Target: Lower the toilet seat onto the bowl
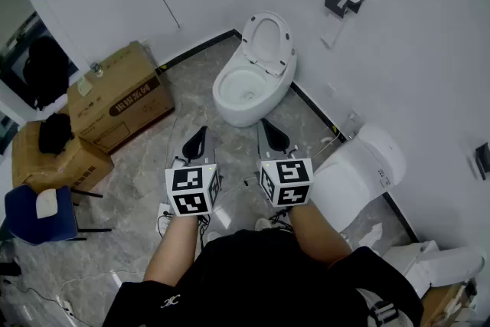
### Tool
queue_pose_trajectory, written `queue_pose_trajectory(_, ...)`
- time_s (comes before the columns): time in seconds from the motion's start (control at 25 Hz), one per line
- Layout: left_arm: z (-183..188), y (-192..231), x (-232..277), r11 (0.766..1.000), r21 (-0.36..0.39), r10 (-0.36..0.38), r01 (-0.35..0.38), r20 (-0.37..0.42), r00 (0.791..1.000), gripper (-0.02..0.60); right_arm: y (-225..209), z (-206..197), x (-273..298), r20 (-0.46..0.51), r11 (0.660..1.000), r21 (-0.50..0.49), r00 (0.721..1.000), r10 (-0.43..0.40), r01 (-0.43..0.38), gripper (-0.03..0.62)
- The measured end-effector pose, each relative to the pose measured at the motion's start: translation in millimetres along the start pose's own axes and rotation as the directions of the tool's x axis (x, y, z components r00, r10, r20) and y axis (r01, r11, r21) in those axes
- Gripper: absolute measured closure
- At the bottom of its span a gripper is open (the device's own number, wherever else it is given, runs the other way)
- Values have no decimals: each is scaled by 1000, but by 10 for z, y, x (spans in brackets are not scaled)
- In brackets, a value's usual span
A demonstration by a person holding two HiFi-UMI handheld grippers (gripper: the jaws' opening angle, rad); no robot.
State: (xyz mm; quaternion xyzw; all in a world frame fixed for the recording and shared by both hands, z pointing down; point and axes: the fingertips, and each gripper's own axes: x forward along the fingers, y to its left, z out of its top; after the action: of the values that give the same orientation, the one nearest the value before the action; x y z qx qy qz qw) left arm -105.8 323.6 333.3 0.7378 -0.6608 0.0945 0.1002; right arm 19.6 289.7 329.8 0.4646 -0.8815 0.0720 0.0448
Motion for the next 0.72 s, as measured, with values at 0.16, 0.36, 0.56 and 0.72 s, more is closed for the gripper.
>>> queue_pose_trajectory(0.16, 16, -137, 156, 1000, -10, 25, -25, 1, 1000, 572, -241, -1, 32, -4, 1000, -8, 1000, 13, -13, 586)
queue_pose_trajectory(0.36, 11, -369, 299, 999, -14, 43, -43, 1, 999, 572, -474, -41, 3, -5, 999, -8, 999, 45, -45, 586)
queue_pose_trajectory(0.56, 19, -520, 390, 997, -16, 70, -70, 5, 998, 572, -621, -2, -18, 28, 995, 17, 994, 101, -102, 586)
queue_pose_trajectory(0.72, -7, -672, 473, 997, -12, 80, -80, -6, 997, 572, -810, -53, -17, 14, 995, 18, 995, 96, -96, 585)
